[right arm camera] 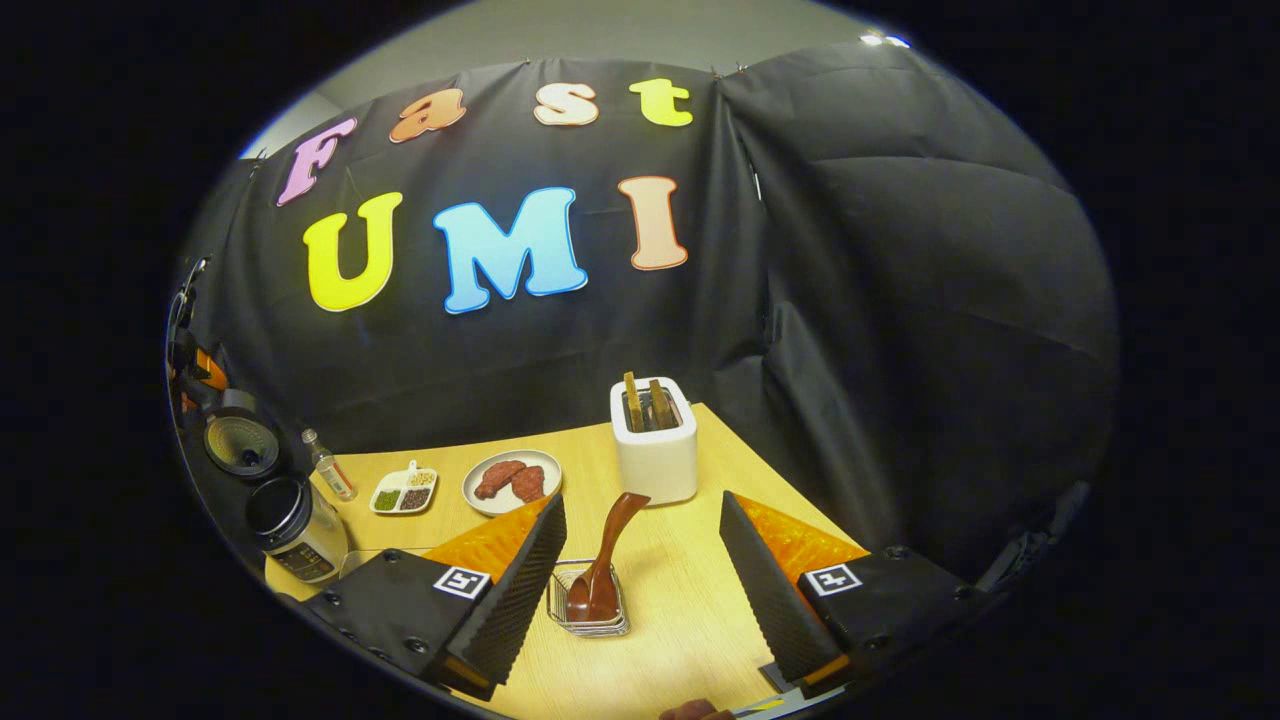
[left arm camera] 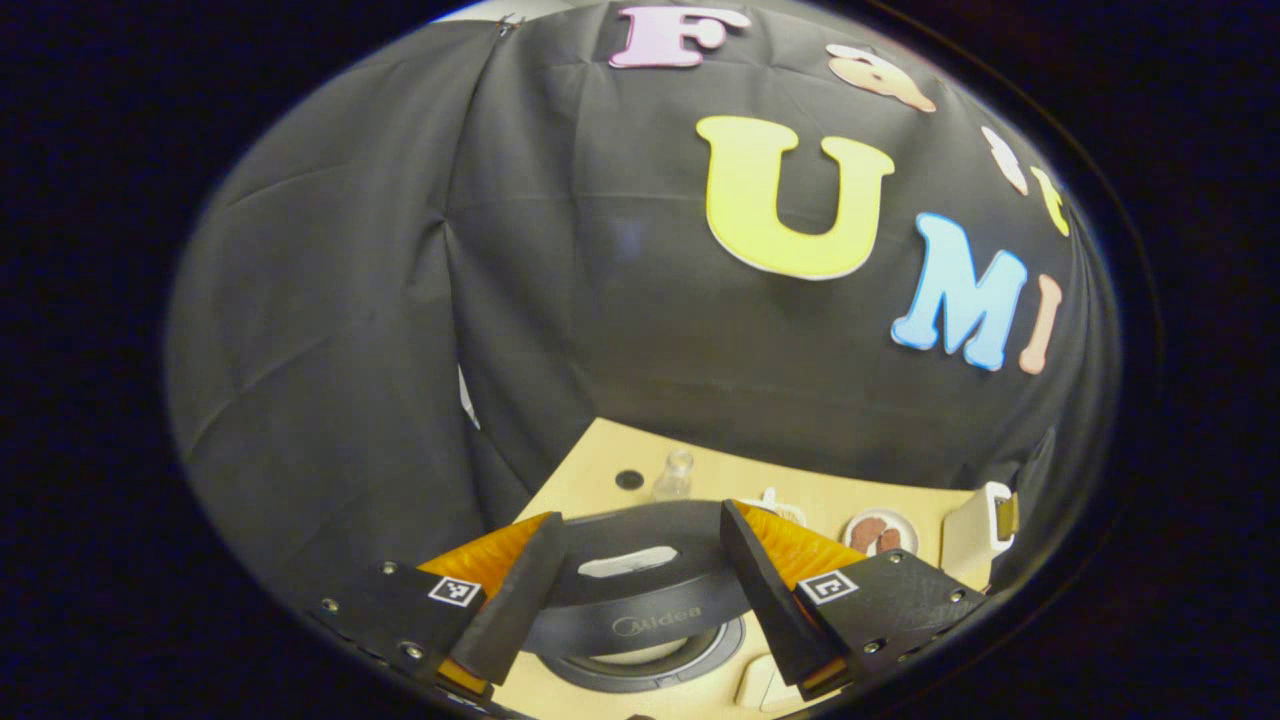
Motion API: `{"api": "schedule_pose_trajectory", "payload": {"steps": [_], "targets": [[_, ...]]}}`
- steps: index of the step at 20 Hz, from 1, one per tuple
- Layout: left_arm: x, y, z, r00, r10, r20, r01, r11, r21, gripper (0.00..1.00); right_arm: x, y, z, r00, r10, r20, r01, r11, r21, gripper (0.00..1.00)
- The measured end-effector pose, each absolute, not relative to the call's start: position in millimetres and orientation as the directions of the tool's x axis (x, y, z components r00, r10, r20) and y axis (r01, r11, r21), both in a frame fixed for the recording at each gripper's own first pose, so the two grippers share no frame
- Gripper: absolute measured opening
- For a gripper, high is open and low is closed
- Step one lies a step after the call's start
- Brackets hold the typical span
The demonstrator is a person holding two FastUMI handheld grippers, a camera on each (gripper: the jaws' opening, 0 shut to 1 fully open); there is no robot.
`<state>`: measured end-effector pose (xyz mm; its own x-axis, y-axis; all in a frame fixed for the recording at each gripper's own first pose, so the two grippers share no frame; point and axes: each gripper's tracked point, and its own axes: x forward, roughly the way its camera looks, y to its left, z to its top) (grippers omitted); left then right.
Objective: Close the left gripper, press the button to open the rice cooker; take a wooden spoon from the chopstick holder with the right hand, scoop a spoonful of rice and pour it into the rice cooker, then put the wooden spoon back into the chopstick holder.
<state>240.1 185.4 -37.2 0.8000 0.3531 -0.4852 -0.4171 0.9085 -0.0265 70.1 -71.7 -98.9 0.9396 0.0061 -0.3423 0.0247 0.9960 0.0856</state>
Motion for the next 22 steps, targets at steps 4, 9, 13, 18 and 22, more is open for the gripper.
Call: {"api": "schedule_pose_trajectory", "payload": {"steps": [4, 9, 13, 18, 22], "targets": [[217, 156, -62, 0.777, 0.365, -0.513, -0.4, 0.915, 0.046, 0.99, 83, -68, -115, 0.924, 0.05, -0.379, -0.015, 0.995, 0.095, 0.98], [197, 146, -96, 0.754, 0.327, -0.57, -0.455, 0.886, -0.094, 0.99, 96, -66, -118, 0.92, 0.087, -0.382, -0.055, 0.994, 0.094, 0.98], [184, 146, -114, 0.75, 0.347, -0.564, -0.458, 0.887, -0.064, 1.0, 99, -62, -125, 0.906, 0.113, -0.408, -0.084, 0.993, 0.087, 0.98], [191, 137, -176, 0.68, 0.334, -0.653, -0.46, 0.887, -0.025, 0.99, 103, -54, -136, 0.891, 0.136, -0.433, -0.103, 0.99, 0.097, 0.98], [180, 128, -216, 0.631, 0.309, -0.712, -0.432, 0.902, 0.009, 0.98, 106, -60, -134, 0.897, 0.115, -0.427, -0.084, 0.992, 0.091, 0.98]]}}
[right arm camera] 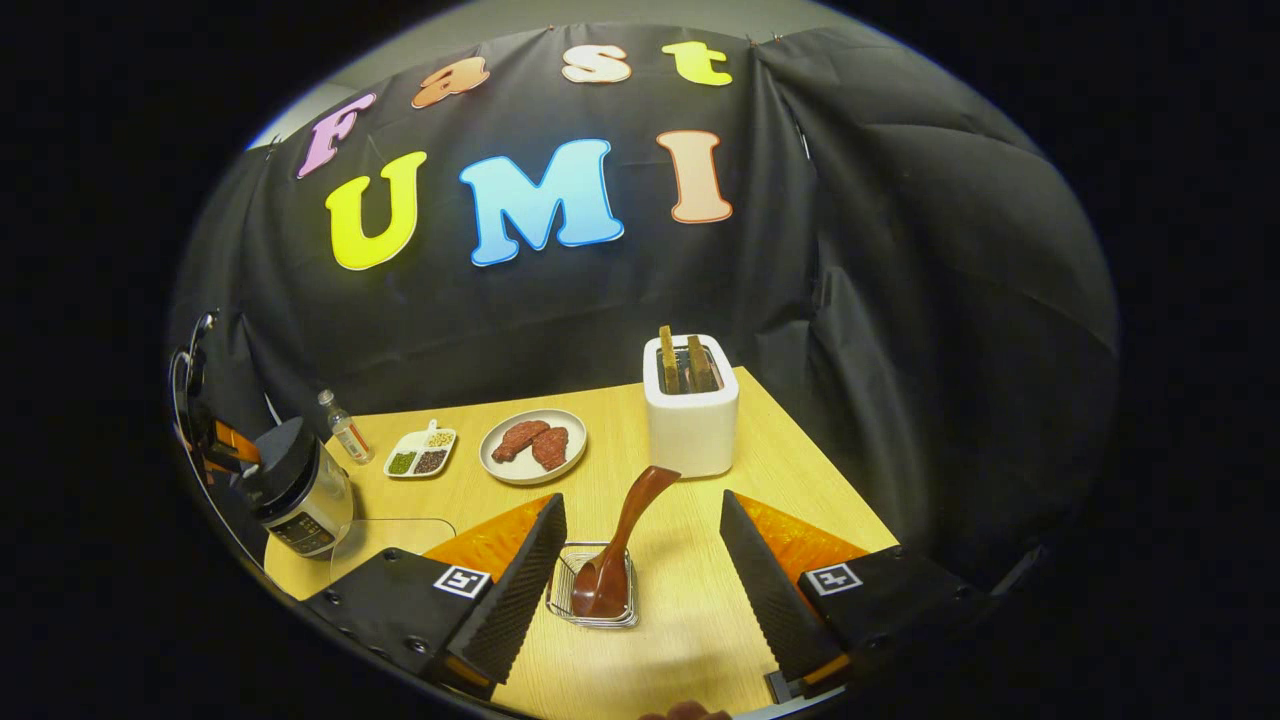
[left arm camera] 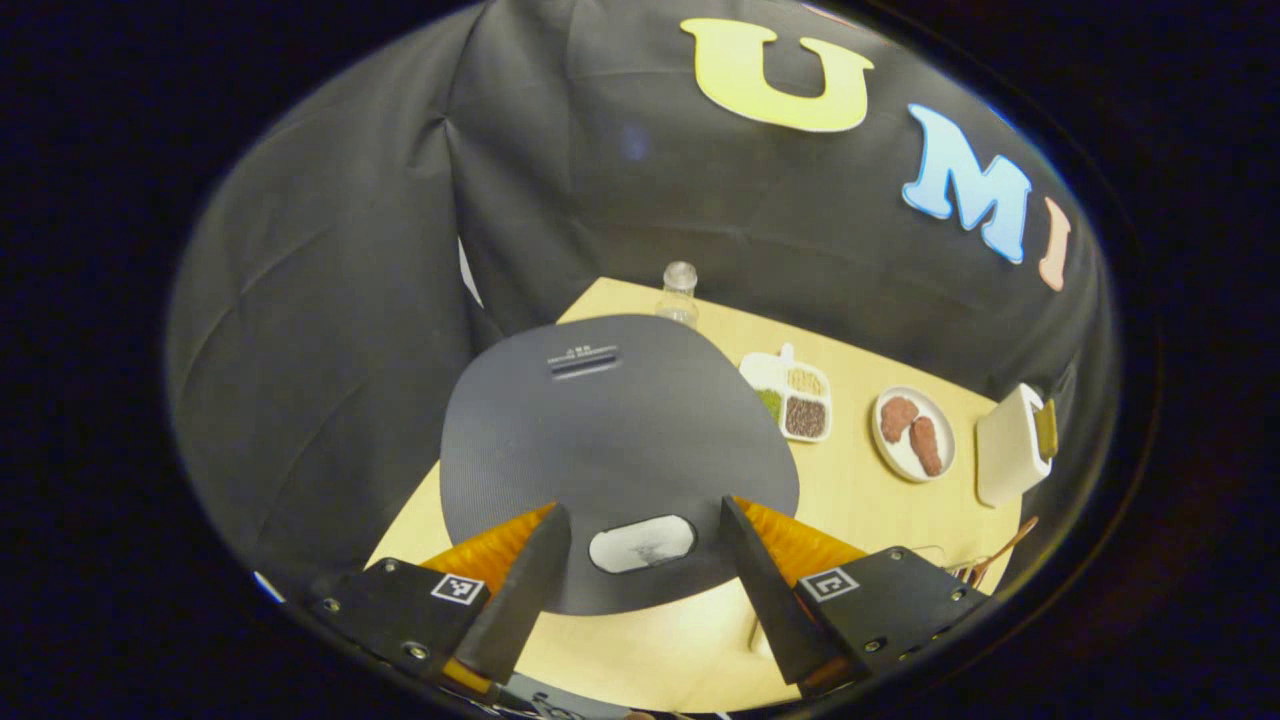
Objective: Close the left gripper, press the button to open the rice cooker; take a wooden spoon from the chopstick holder with the right hand, scoop a spoonful of rice and pour it into the rice cooker, then put the wooden spoon back into the chopstick holder.
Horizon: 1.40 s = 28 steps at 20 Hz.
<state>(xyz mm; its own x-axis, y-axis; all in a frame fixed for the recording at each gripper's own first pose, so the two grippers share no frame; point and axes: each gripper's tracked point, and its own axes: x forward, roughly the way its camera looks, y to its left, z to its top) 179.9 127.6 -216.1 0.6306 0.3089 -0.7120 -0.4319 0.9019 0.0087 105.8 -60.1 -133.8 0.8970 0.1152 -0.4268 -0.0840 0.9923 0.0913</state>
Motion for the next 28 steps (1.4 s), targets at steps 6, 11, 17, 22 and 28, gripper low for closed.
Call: {"api": "schedule_pose_trajectory", "payload": {"steps": [6, 11, 17, 22, 28], "targets": [[183, 128, -222, 0.627, 0.306, -0.716, -0.404, 0.914, 0.037, 0.98, 105, -68, -135, 0.896, 0.122, -0.428, -0.095, 0.992, 0.084, 0.99], [182, 126, -226, 0.627, 0.313, -0.713, -0.413, 0.91, 0.036, 0.99, 98, -72, -136, 0.894, 0.171, -0.414, -0.135, 0.984, 0.116, 0.98], [151, 106, -219, 0.617, 0.414, -0.669, -0.477, 0.873, 0.101, 0.96, 90, -88, -127, 0.879, 0.253, -0.404, -0.223, 0.967, 0.12, 0.98], [119, 58, -142, 0.763, 0.435, -0.478, -0.424, 0.895, 0.139, 0.98, 91, -97, -110, 0.881, 0.279, -0.382, -0.239, 0.96, 0.148, 0.98], [81, 16, 37, 0.95, 0.31, -0.026, -0.309, 0.95, 0.044, 0.96, 93, -99, -37, 0.962, 0.162, -0.22, -0.132, 0.98, 0.147, 0.98]]}}
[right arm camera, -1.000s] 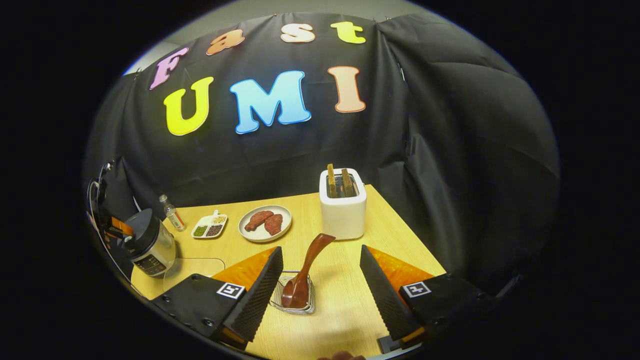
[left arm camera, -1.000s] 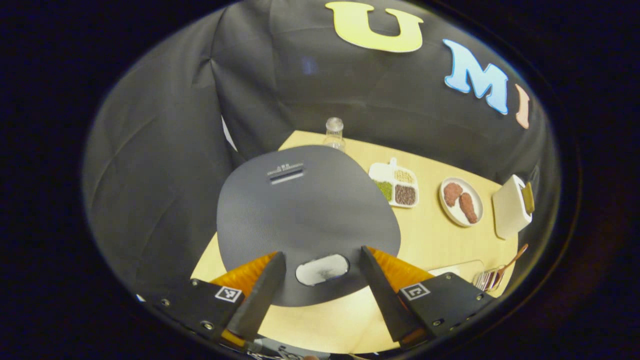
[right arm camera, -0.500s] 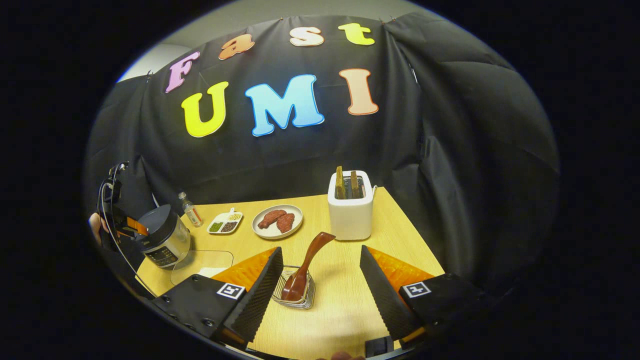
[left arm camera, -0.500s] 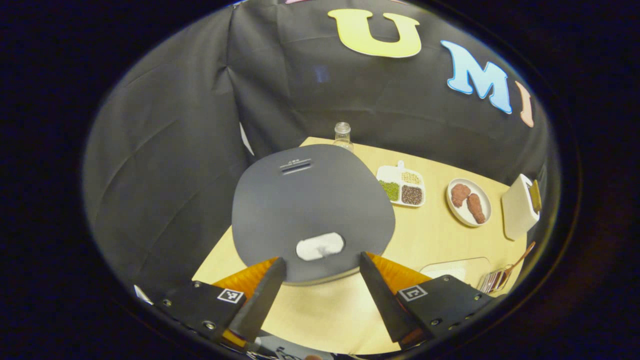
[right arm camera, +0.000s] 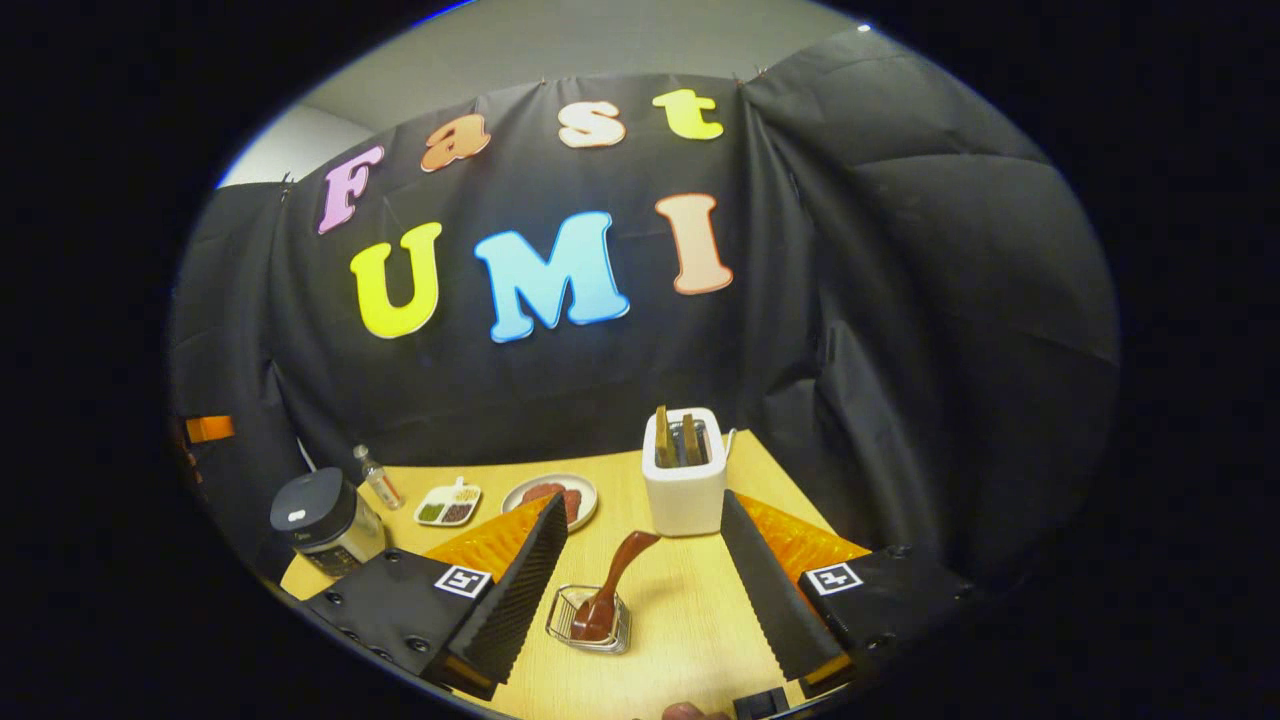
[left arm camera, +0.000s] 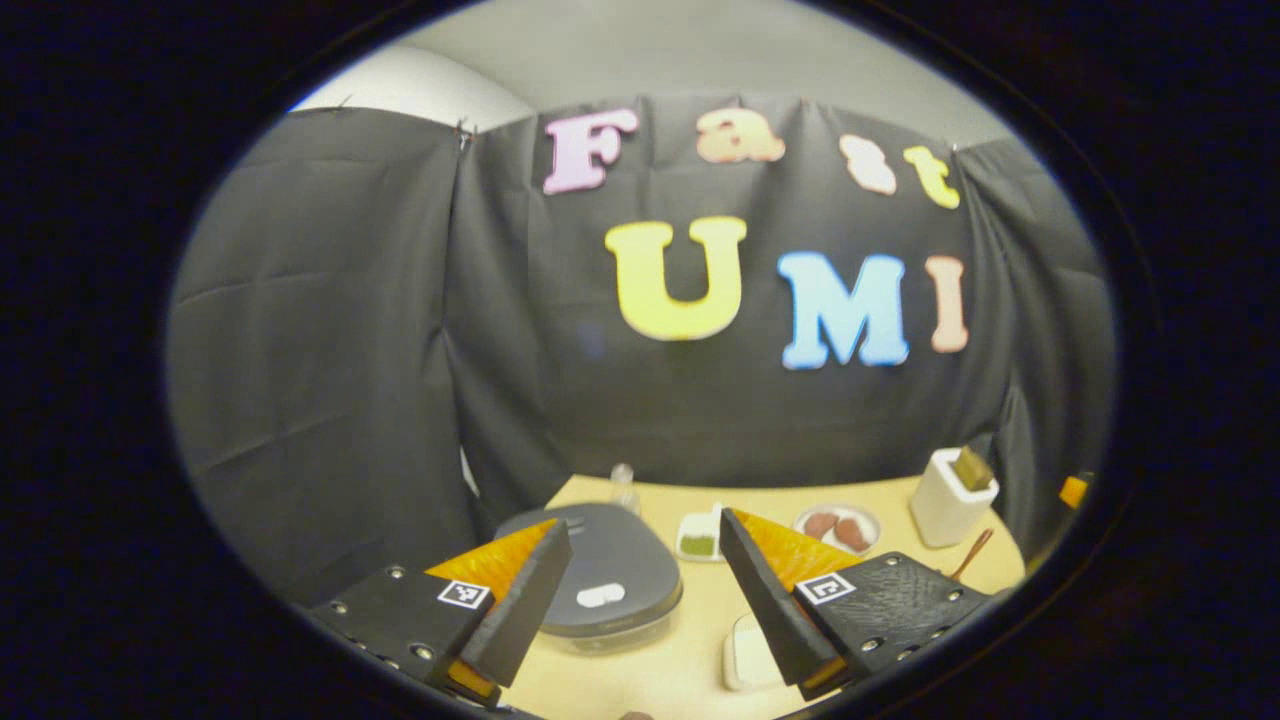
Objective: Close the left gripper, press the button to open the rice cooker; take a wooden spoon from the chopstick holder with the right hand, scoop a spoonful of rice and pour it into the rice cooker, then put the wooden spoon back into the chopstick holder.
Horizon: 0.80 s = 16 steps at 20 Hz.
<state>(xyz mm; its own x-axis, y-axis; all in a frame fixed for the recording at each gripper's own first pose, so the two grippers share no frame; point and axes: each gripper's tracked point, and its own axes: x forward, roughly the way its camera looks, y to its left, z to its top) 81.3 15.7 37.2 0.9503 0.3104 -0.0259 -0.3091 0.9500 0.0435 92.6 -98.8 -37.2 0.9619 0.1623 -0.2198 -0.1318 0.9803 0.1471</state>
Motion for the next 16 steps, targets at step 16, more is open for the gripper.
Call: {"api": "schedule_pose_trajectory", "payload": {"steps": [16], "targets": [[-77, 28, 34, 0.974, 0.195, 0.119, -0.193, 0.981, -0.031, 0.96, -29, -81, 12, 0.994, 0.067, -0.081, -0.06, 0.994, 0.086, 0.98]]}}
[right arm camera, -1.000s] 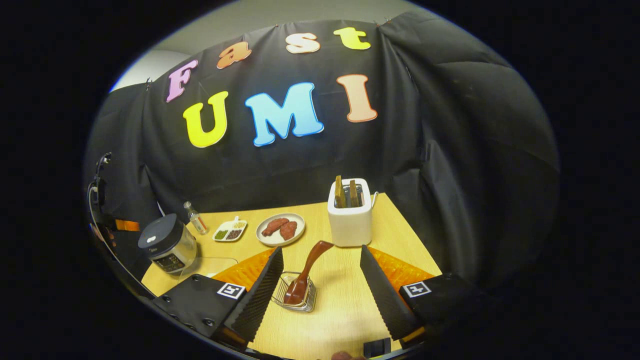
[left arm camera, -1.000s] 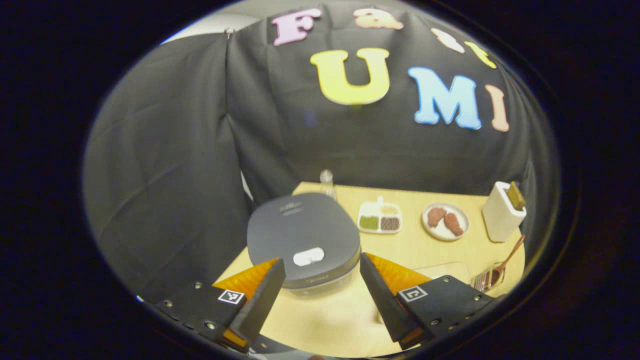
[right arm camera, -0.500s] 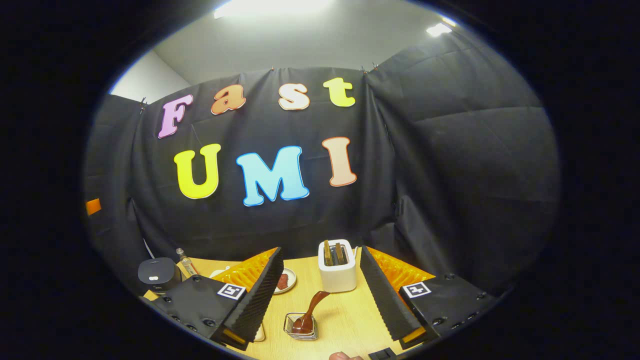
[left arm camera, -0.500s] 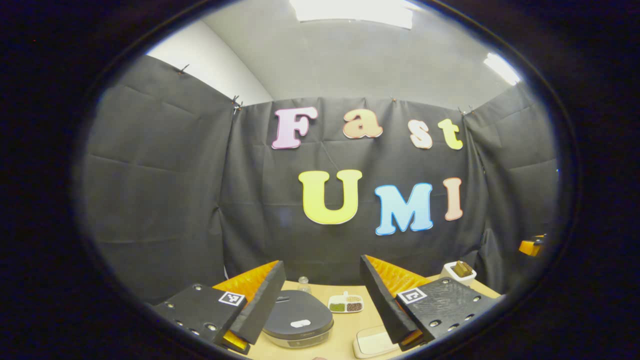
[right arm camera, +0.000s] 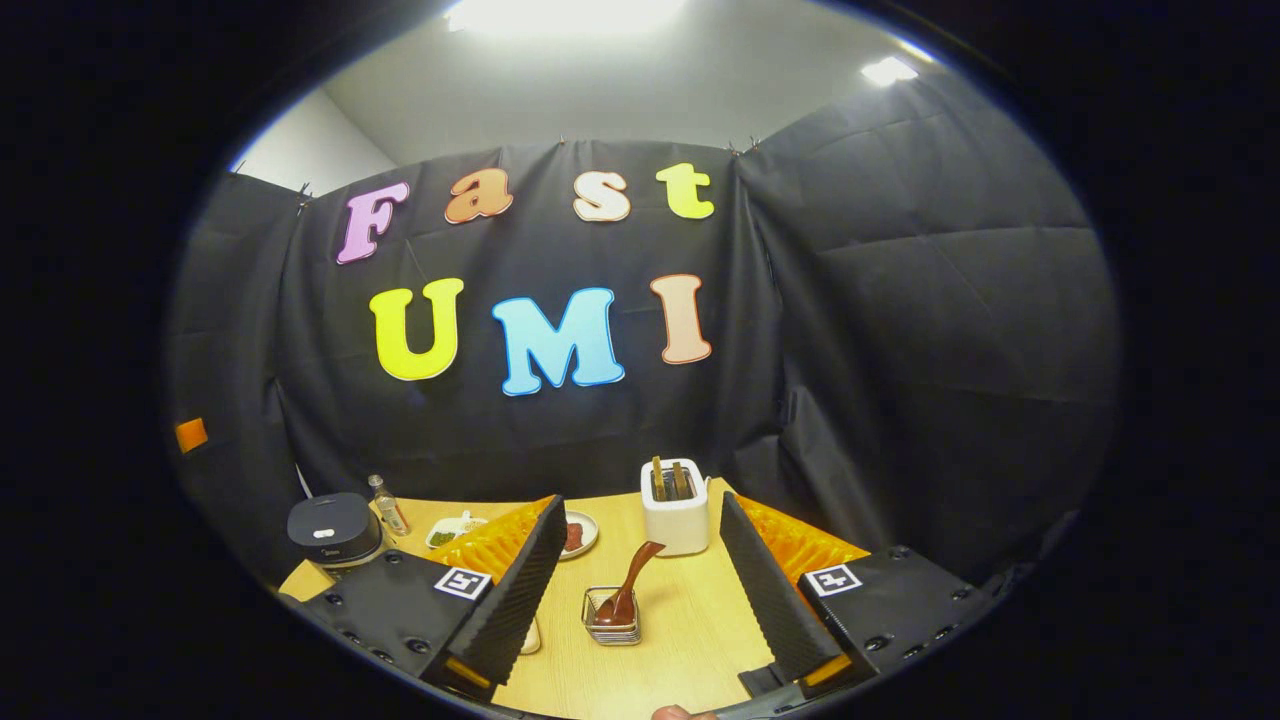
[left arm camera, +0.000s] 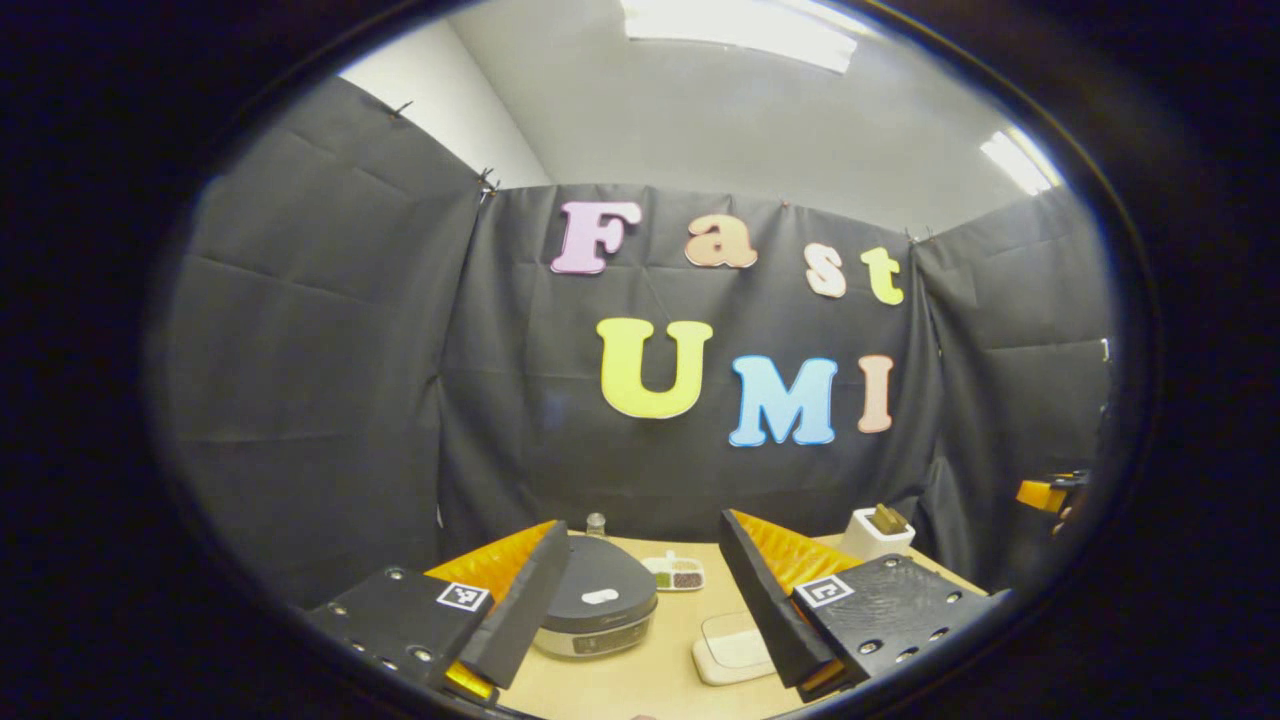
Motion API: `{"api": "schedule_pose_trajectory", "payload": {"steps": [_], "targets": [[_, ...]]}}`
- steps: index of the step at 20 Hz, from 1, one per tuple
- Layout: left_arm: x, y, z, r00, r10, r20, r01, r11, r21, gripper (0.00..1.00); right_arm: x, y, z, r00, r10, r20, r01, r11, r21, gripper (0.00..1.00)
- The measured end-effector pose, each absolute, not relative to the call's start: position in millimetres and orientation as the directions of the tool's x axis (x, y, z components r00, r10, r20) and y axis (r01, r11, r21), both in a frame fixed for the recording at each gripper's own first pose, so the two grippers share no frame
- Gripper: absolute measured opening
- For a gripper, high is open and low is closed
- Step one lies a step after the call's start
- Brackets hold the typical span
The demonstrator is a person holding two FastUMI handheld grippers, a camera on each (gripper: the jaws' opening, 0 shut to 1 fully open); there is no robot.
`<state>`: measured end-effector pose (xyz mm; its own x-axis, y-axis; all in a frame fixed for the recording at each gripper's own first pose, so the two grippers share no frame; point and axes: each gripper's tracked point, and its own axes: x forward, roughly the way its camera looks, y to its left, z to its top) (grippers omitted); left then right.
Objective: Close the left gripper, press the button to open the rice cooker; take a wooden spoon from the chopstick holder with the right hand, scoop a spoonful of rice and pour it into the rice cooker, then put the wooden spoon back into the chopstick holder.
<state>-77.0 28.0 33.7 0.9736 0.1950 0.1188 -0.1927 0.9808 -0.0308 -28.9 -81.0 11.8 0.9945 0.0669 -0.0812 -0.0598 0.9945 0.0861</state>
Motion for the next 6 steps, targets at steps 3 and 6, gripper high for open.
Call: {"api": "schedule_pose_trajectory", "payload": {"steps": [3, 6], "targets": [[-85, 36, 38, 0.969, 0.213, 0.128, -0.213, 0.977, -0.018, 0.96, -29, -74, 21, 0.996, 0.066, -0.056, -0.061, 0.994, 0.089, 0.98], [-90, 39, 25, 0.967, 0.234, 0.105, -0.228, 0.971, -0.067, 0.96, -27, -67, 21, 0.996, 0.069, -0.06, -0.063, 0.994, 0.093, 0.92]]}}
